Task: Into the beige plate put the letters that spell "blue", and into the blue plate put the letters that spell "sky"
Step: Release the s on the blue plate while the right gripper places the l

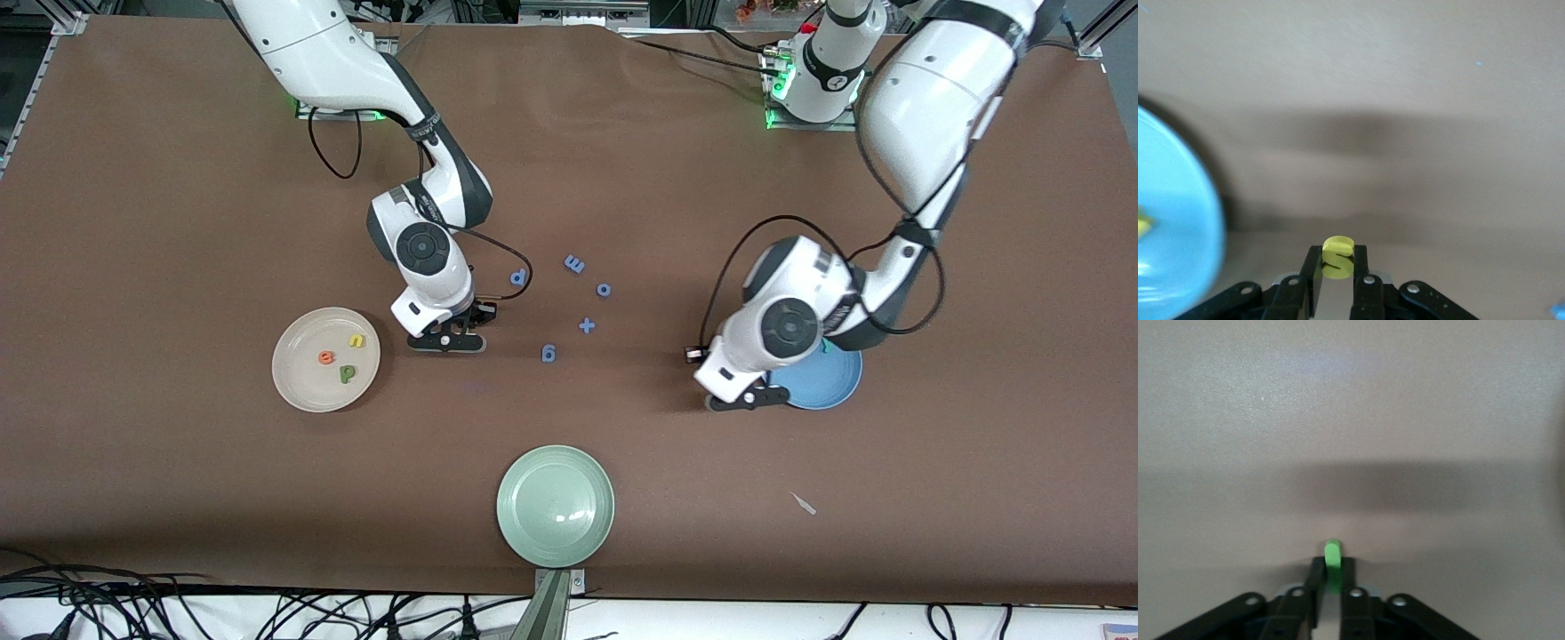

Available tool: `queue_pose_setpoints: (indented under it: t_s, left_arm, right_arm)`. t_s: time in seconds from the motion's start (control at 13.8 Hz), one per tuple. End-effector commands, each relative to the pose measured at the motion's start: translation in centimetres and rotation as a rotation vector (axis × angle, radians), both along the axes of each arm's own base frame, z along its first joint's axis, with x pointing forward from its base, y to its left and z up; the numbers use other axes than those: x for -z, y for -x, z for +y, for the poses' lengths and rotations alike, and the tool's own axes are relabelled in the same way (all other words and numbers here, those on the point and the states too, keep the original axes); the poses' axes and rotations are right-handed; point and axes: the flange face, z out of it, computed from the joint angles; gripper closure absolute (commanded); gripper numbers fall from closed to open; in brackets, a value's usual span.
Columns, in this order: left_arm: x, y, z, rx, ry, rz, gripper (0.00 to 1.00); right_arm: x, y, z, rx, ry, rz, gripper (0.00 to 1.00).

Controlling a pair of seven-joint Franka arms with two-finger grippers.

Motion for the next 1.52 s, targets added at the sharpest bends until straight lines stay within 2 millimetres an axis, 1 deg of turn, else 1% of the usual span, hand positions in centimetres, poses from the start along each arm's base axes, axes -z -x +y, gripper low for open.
queue_pose_setpoints:
  t_s: [0.0,0.07,0.14,0.22,0.29,0.36,0.43,0.51,0.58,0.65,0.72,0.79,0.87,0.94,1.01,1.08,1.16,1.23,1.3,1.44]
  left_arm:
    - [-0.7,-1.0,5.8,0.099,0.063,0.028,0.91]
    - [-0.5,-1.2,7.4,0.136,0.076,0.035,0.91]
    - [0.0,-1.2,8.8,0.177,0.087,0.044,0.9]
    - [0.5,-1.1,10.6,0.225,0.1,0.059,0.9]
    - [0.8,-1.0,11.9,0.273,0.115,0.074,0.89]
    - [1.0,-1.0,13.4,0.286,0.123,0.083,0.87]
    - [1.6,-0.6,13.8,0.285,0.128,0.1,0.87]
    - [2.0,0.0,13.6,0.284,0.136,0.116,0.83]
    - [2.2,0.2,14.1,0.28,0.137,0.133,0.83]
    - [2.3,0.5,14.6,0.28,0.138,0.158,0.83]
    - [2.2,0.7,15.2,0.298,0.142,0.175,0.83]
    - [2.2,0.6,16.8,0.32,0.158,0.174,0.83]
    - [2.9,1.1,17.7,0.34,0.173,0.186,0.82]
    - [3.5,1.6,17.7,0.354,0.179,0.2,0.81]
    - [3.6,1.9,17.7,0.355,0.18,0.214,0.63]
    - [3.8,2.1,17.8,0.359,0.182,0.22,0.31]
    - [3.6,1.9,17.7,0.358,0.181,0.216,0.0]
    - [3.3,1.8,17.4,0.355,0.179,0.217,0.0]
    - [2.4,1.7,16.7,0.364,0.179,0.214,0.0]
    - [-0.4,1.3,15.6,0.362,0.157,0.176,0.0]
  right_arm:
    - [-0.7,-0.1,-0.9,-0.011,0.001,0.013,1.0]
    - [-1.0,-0.3,-0.9,-0.023,0.004,0.016,1.0]
    - [-1.8,-0.8,-1.5,-0.02,0.007,0.021,1.0]
    - [-2.9,-2.0,-2.9,-0.021,0.012,0.029,1.0]
    - [-4.0,-3.1,-4.2,-0.047,0.019,0.054,1.0]
    - [-5.4,-4.5,-6.1,-0.072,0.026,0.078,1.0]
    - [-6.9,-6.0,-8.1,-0.1,0.026,0.099,1.0]
    - [-8.6,-7.4,-10.9,-0.119,0.037,0.121,1.0]
    - [-9.7,-8.4,-13.5,-0.146,0.046,0.146,1.0]
    - [-10.9,-8.9,-15.8,-0.166,0.056,0.161,1.0]
    - [-11.4,-9.5,-18.5,-0.164,0.068,0.168,1.0]
    - [-11.8,-9.7,-19.7,-0.161,0.068,0.167,0.98]
    - [-12.0,-9.8,-20.4,-0.141,0.067,0.164,0.82]
    - [-12.1,-9.9,-20.8,-0.121,0.048,0.165,0.62]
    - [-12.3,-10.0,-21.4,-0.099,0.025,0.17,0.51]
    - [-13.1,-10.4,-22.2,-0.084,0.01,0.167,0.47]
    - [-13.9,-10.6,-22.4,-0.076,0.004,0.175,0.41]
    - [-15.0,-11.0,-22.4,-0.076,0.002,0.177,0.39]
    - [-16.2,-11.4,-22.1,-0.074,0.001,0.171,0.36]
    - [-18.7,-11.9,-21.6,-0.074,0.003,0.176,0.29]
